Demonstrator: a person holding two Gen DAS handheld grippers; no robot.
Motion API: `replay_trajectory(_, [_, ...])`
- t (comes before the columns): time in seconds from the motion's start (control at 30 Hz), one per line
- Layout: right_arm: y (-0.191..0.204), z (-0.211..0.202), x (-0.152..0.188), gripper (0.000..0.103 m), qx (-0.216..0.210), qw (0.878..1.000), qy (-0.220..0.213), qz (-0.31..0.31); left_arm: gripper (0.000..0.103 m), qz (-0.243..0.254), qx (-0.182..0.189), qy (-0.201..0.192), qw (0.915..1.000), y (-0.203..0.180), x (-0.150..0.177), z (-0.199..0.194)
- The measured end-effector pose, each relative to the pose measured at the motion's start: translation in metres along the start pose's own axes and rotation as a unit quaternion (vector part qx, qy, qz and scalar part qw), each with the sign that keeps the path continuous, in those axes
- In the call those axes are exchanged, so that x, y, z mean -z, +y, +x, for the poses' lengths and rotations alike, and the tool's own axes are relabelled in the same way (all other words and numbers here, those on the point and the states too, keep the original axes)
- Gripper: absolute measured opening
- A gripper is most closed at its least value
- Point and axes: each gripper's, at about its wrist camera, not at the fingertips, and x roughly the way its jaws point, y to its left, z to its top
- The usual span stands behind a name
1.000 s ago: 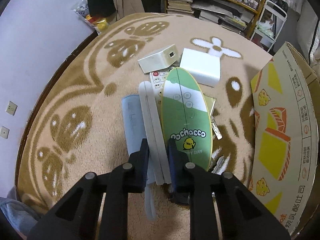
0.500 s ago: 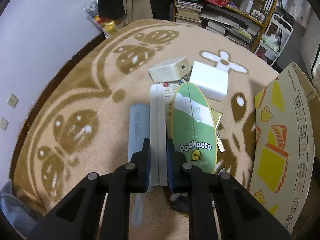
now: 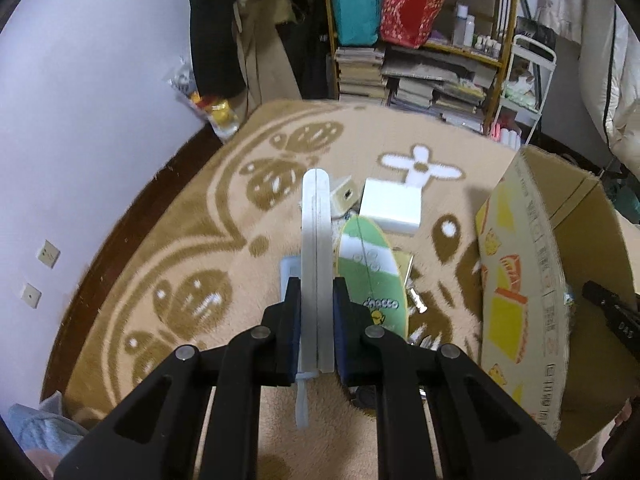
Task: Organize rigid objects
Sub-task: 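Lift the white strip with the left tool and carry it over the box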
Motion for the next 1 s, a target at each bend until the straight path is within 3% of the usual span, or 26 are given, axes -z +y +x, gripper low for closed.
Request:
replay_trajectory(0.17, [0.0, 0.0, 0.0, 0.011, 0.001, 1.0, 0.001, -0.004, 0.013, 0.015, 0.014, -0.038, 0.999, -0.01, -0.01, -0.03])
replay_trajectory(0.27, [0.0, 0.0, 0.0, 0.011, 0.001, 1.0, 0.001, -0.003, 0.013, 0.04, 0.001, -0.065, 0.9971, -0.022, -0.014, -0.049])
replay_trajectory(0.6, [-0.001, 0.0, 0.0, 0.011, 0.001, 1.0, 0.001, -0.004, 0.013, 0.063, 0.04, -0.117, 0.9904, -0.057, -0.028, -0.097])
replay_trajectory(1.0, [-0.002, -0.001, 0.0, 0.011, -0.001, 1.0, 0.001, -0.002, 0.013, 0.115, 0.097, -0.124, 0.9807, -0.124, -0.025, -0.107])
